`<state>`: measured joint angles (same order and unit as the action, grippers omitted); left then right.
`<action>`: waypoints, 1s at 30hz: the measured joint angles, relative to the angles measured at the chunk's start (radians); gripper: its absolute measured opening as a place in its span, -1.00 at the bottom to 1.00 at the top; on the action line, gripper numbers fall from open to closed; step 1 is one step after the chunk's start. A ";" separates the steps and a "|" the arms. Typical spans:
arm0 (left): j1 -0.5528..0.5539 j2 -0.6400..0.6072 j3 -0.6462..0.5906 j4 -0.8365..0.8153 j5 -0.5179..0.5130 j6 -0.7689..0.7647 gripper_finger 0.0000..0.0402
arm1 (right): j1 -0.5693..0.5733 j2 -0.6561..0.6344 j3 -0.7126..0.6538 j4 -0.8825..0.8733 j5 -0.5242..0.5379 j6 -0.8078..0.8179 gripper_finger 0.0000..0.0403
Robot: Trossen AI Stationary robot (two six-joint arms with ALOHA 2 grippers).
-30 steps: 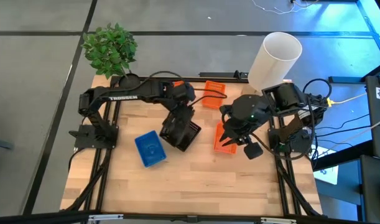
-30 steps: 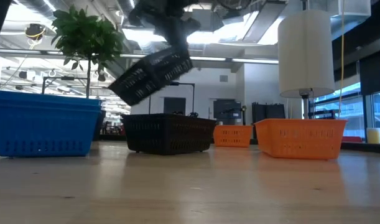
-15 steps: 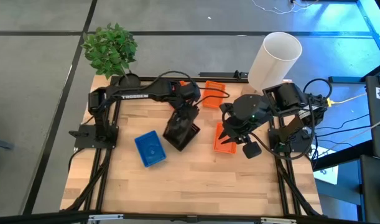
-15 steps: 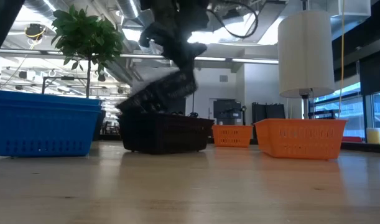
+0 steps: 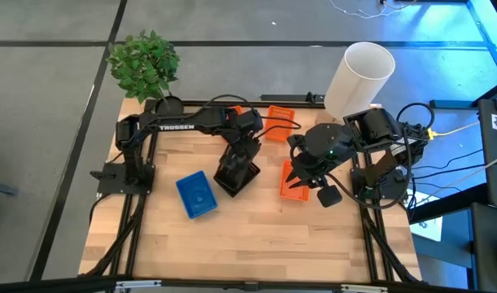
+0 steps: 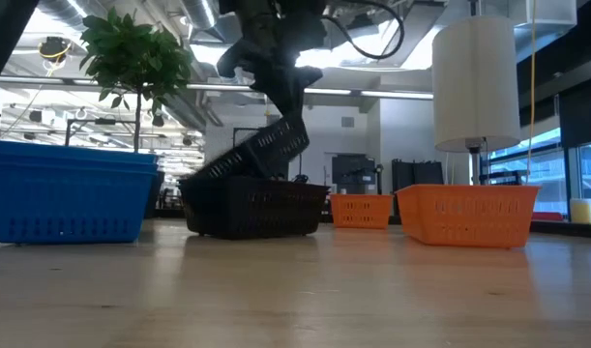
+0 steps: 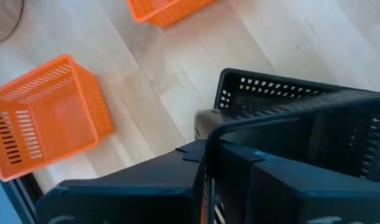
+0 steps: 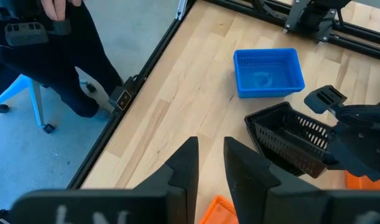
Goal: Stack baskets by color
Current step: Stack the bottom black bin on top of the top black bin
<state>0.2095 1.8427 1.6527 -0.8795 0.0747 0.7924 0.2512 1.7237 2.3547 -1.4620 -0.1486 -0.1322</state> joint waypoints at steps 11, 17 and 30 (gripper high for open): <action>-0.016 0.000 0.000 -0.002 0.013 -0.016 -0.70 | 0.000 0.000 0.000 0.003 0.000 0.000 -0.62; -0.024 0.000 0.000 -0.007 -0.024 -0.050 -0.67 | 0.000 0.000 0.000 0.003 0.000 0.001 -0.62; -0.024 -0.100 0.000 -0.062 -0.164 -0.146 -0.67 | -0.001 0.001 -0.001 -0.007 0.151 0.157 -0.62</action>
<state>0.1850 1.7429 1.6527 -0.9417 -0.0895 0.6466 0.2504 1.7242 2.3540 -1.4691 0.0028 0.0252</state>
